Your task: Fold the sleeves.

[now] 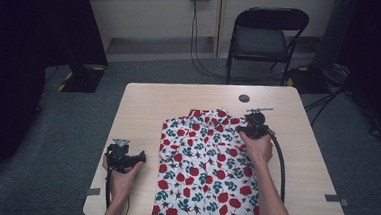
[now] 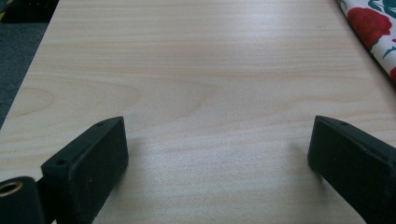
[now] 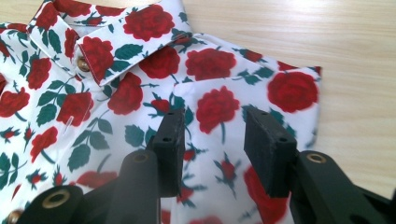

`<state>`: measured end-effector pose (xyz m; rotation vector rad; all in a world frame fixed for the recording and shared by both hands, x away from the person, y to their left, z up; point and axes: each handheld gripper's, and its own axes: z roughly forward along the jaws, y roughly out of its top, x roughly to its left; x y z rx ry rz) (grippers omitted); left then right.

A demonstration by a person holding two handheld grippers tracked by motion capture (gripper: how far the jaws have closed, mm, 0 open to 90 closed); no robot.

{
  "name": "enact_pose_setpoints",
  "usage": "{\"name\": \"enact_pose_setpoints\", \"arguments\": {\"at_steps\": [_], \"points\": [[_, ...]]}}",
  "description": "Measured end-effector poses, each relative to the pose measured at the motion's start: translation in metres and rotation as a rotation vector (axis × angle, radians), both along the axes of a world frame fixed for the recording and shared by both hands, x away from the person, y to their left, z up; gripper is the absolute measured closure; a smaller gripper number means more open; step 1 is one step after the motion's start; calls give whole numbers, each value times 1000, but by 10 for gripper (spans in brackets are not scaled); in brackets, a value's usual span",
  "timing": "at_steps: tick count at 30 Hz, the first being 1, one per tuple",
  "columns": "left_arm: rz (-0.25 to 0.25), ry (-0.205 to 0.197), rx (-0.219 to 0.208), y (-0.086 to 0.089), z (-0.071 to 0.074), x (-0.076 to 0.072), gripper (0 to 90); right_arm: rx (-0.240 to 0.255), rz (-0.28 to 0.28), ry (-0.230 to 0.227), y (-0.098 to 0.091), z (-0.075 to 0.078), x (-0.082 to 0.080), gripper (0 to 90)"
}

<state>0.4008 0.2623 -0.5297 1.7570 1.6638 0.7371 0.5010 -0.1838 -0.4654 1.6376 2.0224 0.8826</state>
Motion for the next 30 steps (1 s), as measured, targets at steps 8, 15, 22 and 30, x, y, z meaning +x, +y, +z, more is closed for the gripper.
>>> {"name": "enact_pose_setpoints", "arguments": {"at_steps": [8, 15, 22, 30], "points": [[0, 0, 0, 0, 0, 0, 44, 14, 26, -26, -11, -1, -22, 618], [0, 0, 0, 0, 0, 0, 43, 33, 42, -41, -18, -9, -42, 683], [0, 0, 0, 0, 0, 0, 44, 11, 51, -48, -21, -19, -59, 723], [1, 0, 0, 0, 0, 0, 43, -10, 57, -41, -19, -33, -71, 758]]}}
